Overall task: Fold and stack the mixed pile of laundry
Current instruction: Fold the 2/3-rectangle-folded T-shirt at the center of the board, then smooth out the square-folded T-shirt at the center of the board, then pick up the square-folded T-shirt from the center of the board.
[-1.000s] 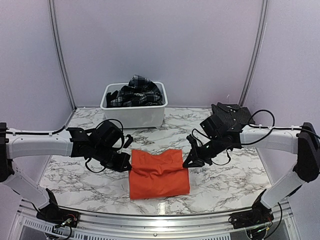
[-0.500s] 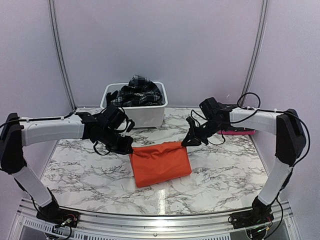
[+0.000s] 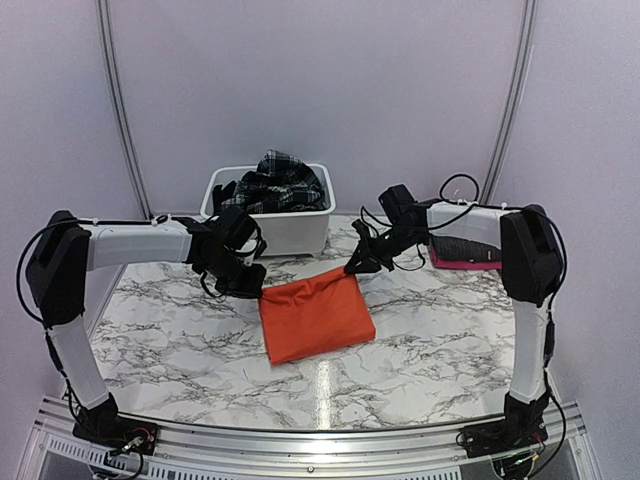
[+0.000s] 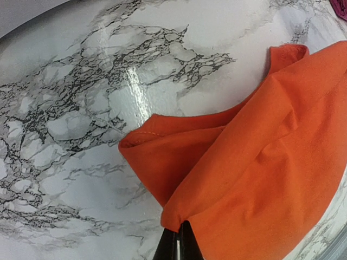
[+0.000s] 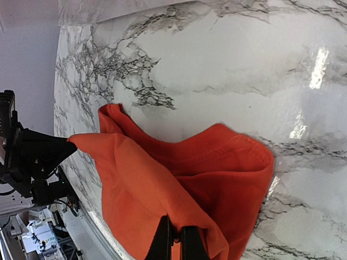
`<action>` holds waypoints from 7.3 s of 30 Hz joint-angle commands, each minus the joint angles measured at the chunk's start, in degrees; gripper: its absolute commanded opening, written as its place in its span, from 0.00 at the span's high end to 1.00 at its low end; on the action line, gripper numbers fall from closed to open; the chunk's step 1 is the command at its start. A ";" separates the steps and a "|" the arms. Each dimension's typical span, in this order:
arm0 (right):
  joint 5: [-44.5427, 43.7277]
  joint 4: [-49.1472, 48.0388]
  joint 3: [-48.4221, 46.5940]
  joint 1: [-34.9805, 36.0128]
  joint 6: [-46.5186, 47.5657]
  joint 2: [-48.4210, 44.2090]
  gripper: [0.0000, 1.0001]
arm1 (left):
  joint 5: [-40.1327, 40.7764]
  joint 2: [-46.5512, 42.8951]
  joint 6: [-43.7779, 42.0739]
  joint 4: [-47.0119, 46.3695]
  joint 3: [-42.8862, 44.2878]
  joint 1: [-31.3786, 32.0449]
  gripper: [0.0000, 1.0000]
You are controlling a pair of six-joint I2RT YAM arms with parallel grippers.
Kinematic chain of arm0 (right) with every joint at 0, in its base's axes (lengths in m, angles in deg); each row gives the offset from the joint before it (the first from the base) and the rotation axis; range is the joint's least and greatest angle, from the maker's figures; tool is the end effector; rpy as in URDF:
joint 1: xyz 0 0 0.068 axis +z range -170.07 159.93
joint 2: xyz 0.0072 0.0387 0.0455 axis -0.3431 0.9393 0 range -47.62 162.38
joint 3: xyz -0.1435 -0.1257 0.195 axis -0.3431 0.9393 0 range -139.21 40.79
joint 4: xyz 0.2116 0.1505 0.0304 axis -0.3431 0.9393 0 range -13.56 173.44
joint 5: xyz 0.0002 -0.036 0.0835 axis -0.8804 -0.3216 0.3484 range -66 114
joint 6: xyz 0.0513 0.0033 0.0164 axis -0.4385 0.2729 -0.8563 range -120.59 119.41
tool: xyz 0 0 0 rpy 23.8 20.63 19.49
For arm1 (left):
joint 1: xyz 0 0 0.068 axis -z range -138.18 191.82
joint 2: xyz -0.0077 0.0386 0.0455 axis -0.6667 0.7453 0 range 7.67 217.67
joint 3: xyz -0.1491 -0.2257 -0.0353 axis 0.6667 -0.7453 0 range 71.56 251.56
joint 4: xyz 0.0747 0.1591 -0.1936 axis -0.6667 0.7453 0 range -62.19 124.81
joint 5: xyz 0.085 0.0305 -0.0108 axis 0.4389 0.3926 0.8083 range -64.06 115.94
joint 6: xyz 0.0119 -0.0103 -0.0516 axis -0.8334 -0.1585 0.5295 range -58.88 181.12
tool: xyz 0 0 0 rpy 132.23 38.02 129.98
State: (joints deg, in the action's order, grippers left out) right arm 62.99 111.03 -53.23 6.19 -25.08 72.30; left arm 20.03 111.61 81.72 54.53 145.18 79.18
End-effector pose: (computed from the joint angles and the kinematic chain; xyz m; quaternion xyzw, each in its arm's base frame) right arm 0.3922 0.2184 0.2007 -0.0990 0.9102 0.3945 0.0786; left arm 0.3036 -0.2366 0.2061 0.1541 0.9453 -0.1806 0.2239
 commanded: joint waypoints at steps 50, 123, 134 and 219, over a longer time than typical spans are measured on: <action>8.61 -22.35 25.97 6.49 1.92 -2.79 0.61 | -7.93 2.40 13.51 -27.03 -13.71 -0.54 0.58; 12.56 -38.20 46.31 10.74 -17.79 -10.88 0.45 | -13.33 -21.99 20.15 -38.53 -37.06 9.48 0.01; 8.51 -28.41 47.44 4.04 -18.03 -31.89 0.44 | 11.89 -13.63 -14.96 -12.81 -11.53 23.68 0.04; -44.24 22.75 28.61 -13.75 14.77 -34.59 1.00 | 25.39 -11.56 -11.46 -16.26 -10.22 28.99 0.01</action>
State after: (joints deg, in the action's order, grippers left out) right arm 35.05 123.31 -18.41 -4.39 -18.44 39.41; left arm 40.49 103.99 69.83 36.11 136.35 108.75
